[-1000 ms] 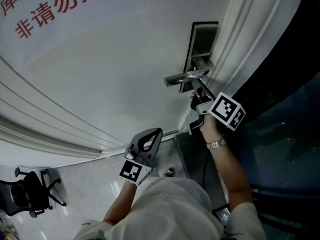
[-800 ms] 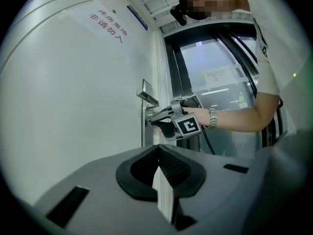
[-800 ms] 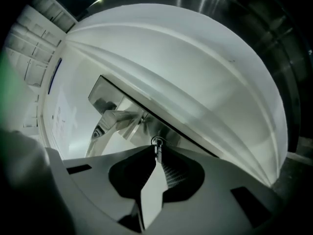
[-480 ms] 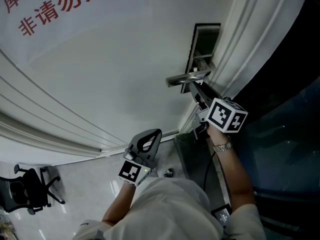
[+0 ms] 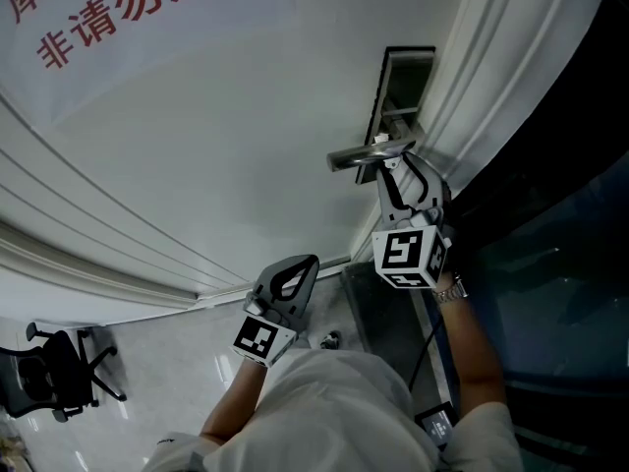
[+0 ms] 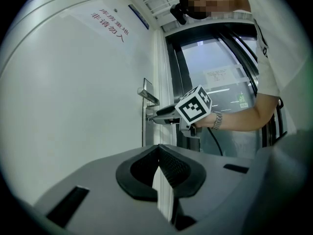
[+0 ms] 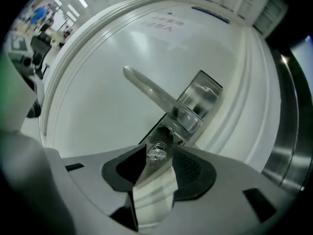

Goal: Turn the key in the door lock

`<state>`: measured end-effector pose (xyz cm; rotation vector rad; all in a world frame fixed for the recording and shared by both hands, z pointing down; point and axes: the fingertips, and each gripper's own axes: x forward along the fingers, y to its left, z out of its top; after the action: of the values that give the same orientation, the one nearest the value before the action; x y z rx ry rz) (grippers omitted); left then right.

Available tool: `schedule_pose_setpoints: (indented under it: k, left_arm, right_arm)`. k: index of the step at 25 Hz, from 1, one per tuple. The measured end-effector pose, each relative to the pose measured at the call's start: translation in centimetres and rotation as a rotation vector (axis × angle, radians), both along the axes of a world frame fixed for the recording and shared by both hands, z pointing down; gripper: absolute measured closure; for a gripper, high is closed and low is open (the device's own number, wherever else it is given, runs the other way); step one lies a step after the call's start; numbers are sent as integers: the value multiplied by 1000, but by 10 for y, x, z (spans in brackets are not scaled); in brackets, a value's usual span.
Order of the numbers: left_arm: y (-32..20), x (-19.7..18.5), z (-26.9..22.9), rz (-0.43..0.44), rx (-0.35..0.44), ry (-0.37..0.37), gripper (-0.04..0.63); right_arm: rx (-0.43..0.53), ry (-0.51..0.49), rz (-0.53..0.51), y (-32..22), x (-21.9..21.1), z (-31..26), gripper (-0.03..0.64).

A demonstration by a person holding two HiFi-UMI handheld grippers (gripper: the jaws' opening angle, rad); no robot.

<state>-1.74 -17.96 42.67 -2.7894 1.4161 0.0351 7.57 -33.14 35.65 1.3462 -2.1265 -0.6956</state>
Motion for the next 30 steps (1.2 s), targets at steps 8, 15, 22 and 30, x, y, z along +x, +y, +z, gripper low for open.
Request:
schedule_pose_setpoints:
  k: [8,15,22,30]
  left_arm:
    - [0,-6,0,-15,-1,2,591]
    - [-2,-9,0,-23,0,9,592]
    - [-4,-8,3,-19,-7,12,592]
    - [-4,-10,0,-16,1,14,592]
  right_arm:
    - [139,362,36,-5,-4,18,476]
    - [125,343,60,-12,-6,13,500]
    - [122,303,66,-12,-6,13,504]
    - [65,163,80,-12,-5,10,511]
